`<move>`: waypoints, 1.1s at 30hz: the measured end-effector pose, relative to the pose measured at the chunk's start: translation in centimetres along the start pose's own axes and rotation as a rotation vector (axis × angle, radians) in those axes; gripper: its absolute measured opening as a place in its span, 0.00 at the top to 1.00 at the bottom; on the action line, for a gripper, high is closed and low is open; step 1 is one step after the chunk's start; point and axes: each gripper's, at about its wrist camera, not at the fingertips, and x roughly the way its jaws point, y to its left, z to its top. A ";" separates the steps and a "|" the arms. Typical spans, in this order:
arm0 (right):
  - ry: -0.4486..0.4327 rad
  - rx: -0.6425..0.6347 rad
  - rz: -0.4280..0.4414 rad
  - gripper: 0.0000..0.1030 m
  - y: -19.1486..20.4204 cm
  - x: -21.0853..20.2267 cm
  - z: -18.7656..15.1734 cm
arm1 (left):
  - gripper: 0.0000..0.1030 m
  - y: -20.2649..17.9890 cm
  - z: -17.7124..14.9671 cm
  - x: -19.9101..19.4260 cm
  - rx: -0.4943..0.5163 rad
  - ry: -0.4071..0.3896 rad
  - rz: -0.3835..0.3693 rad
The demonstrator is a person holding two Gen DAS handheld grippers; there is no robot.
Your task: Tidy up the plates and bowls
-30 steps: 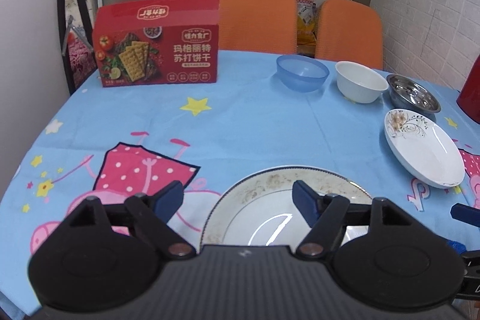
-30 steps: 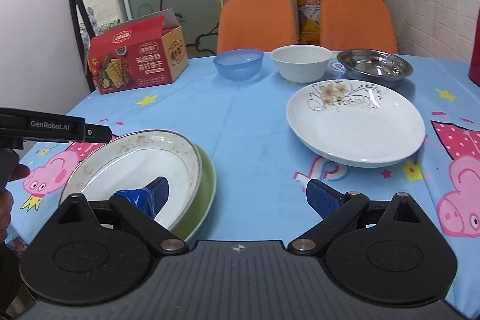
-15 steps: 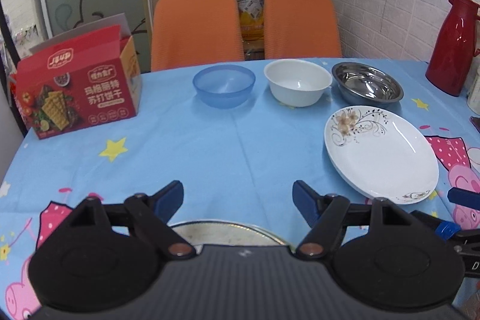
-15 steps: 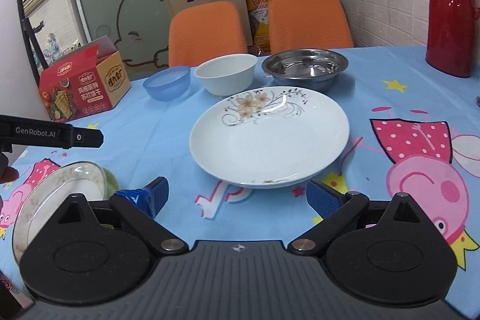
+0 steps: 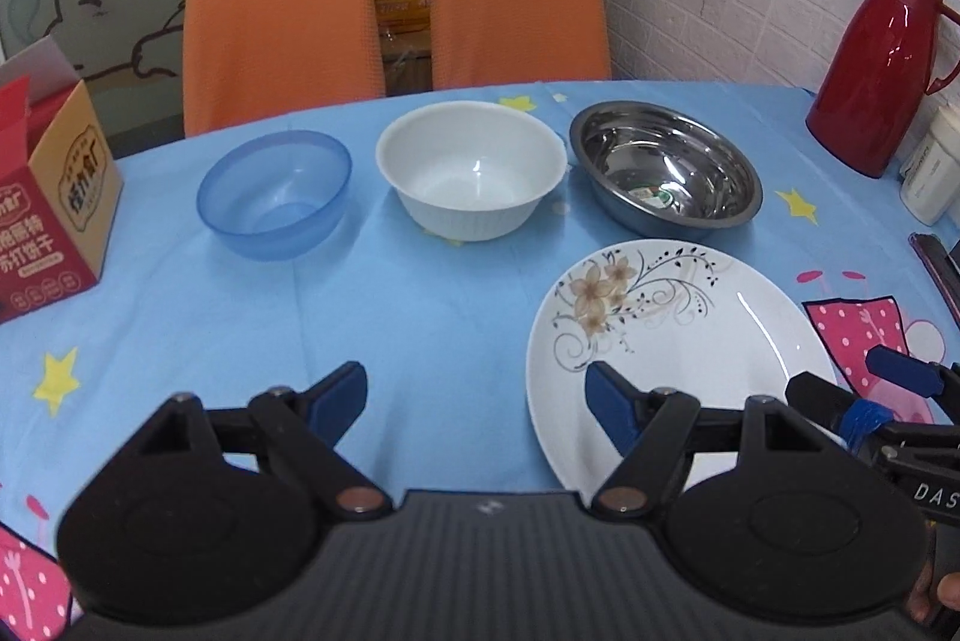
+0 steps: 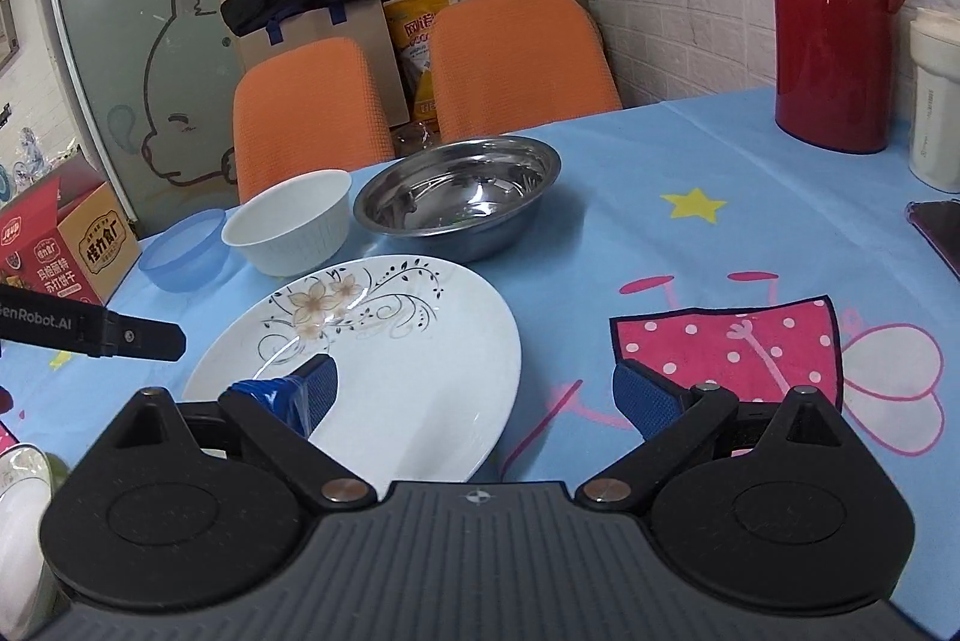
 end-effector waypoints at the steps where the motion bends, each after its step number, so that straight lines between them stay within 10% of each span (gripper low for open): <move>1: 0.005 -0.003 0.001 0.16 0.0 0.2 0.0 | 0.29 -0.2 0.2 0.5 0.002 0.007 -0.002; 33: 0.072 -0.142 -0.030 0.13 3.1 3.7 -1.5 | 0.29 -3.6 -0.4 5.6 0.067 0.059 -0.120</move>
